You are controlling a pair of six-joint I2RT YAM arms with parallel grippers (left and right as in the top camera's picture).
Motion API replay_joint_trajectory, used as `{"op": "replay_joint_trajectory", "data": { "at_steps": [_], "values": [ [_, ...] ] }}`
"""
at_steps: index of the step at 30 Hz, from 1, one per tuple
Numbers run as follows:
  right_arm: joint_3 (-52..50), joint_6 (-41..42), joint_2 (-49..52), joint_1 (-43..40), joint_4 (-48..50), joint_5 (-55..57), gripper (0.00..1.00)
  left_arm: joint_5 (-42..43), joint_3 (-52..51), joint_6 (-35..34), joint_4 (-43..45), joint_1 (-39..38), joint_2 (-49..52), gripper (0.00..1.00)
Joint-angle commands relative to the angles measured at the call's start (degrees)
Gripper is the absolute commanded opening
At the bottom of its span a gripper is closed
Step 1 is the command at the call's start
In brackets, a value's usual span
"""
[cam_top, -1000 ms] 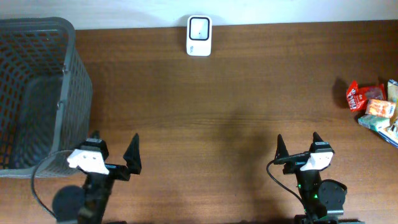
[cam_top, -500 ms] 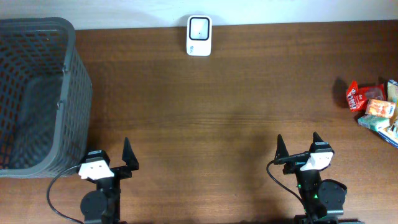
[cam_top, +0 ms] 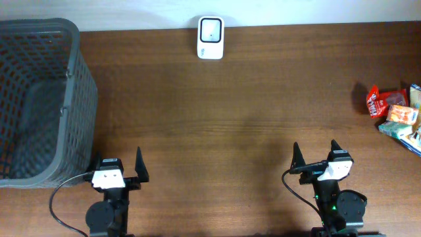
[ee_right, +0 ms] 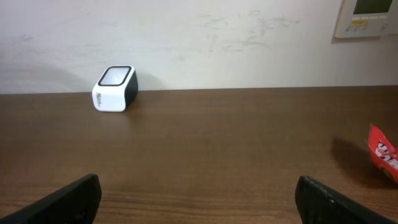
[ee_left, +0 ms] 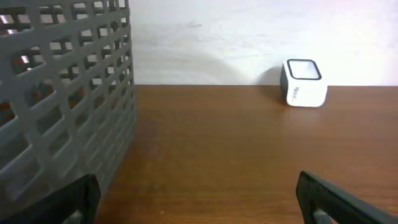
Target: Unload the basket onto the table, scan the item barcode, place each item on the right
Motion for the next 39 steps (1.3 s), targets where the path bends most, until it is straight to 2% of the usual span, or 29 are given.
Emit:
{"op": "replay_joint_trajectory", "data": {
  "at_steps": [1,16,18,20,39],
  "values": [
    [-0.37,0.44,-0.39,-0.33,-0.22,0.28,0.99,0.92,-0.31,0.68,0.0,-0.28,-0.46,0.99],
    [-0.37,0.44,-0.39,-0.33,-0.22,0.26,0.99,0.9,-0.31,0.68,0.02,-0.28,-0.44,0.99],
    [-0.37,0.07,-0.39,-0.39,-0.59,5.33,0.99,0.9,-0.31,0.68,0.02,-0.28,-0.44,0.99],
    [-0.37,-4.31,-0.39,-0.37,-0.68,4.55,0.99,0.9,-0.31,0.68,0.02,-0.28,-0.44,0.99],
    [-0.37,-4.28,-0.39,-0.33,-0.61,4.22,0.99,0.9,-0.31,0.68,0.02,-0.28,-0.44,0.99]
  ]
}}
